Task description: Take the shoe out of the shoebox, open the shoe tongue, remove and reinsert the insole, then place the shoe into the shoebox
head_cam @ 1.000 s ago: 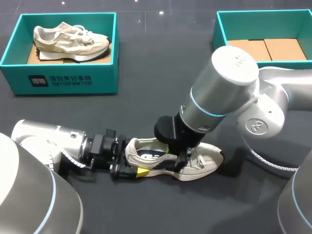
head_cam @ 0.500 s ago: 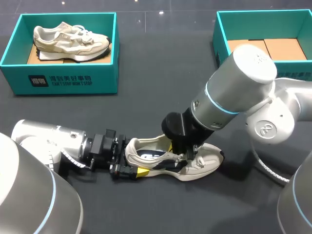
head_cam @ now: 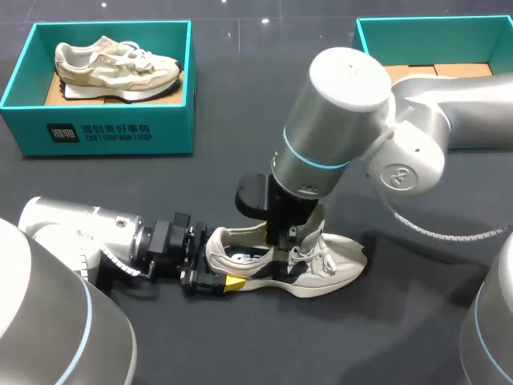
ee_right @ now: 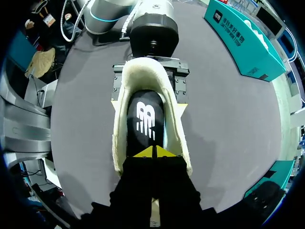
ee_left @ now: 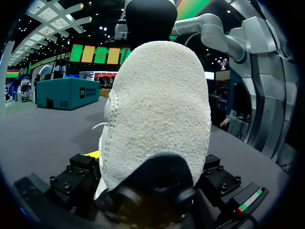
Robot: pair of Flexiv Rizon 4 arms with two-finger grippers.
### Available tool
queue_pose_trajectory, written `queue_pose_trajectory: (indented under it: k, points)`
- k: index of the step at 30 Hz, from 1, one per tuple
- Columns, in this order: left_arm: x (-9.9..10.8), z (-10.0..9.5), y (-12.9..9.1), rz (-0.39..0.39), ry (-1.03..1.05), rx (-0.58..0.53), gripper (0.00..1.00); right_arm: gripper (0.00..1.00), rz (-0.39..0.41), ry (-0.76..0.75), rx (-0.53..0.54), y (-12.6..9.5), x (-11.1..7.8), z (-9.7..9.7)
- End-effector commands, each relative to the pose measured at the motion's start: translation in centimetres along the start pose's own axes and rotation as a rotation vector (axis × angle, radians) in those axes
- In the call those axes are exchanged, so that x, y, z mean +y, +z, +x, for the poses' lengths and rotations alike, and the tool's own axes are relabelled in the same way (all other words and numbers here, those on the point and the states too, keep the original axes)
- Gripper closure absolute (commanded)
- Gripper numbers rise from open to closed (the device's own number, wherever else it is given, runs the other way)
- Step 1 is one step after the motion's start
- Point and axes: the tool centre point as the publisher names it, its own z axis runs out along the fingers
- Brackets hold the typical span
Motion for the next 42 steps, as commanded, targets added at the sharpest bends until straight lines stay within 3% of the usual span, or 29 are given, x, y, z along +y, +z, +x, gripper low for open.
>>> queue_pose_trajectory:
  k: [1, 3, 6, 19, 32, 42]
  points:
    - [0.0, 0.0, 0.0, -0.001, -0.001, -0.002, 1.0, 1.0, 0.13, 0.006, -0.006, 1.2, 0.6, 0.0]
    - [0.0, 0.0, 0.0, -0.001, -0.001, -0.002, 1.0, 0.98, 0.131, 0.011, -0.004, 1.7, 0.3, 0.1]
    - [0.0, 0.0, 0.0, -0.001, -0.001, -0.002, 1.0, 0.85, 0.132, 0.019, -0.004, 2.1, -0.2, 0.0]
    - [0.0, 0.0, 0.0, -0.001, -0.001, -0.002, 1.0, 0.69, 0.164, 0.095, -0.006, 4.0, -1.9, -0.6]
    - [0.0, 0.0, 0.0, -0.001, -0.001, -0.002, 1.0, 0.66, 0.162, 0.128, 0.003, 6.3, -2.1, -0.4]
    - [0.0, 0.0, 0.0, -0.001, -0.001, -0.002, 1.0, 0.73, 0.162, 0.146, 0.039, 7.6, -2.0, 1.2]
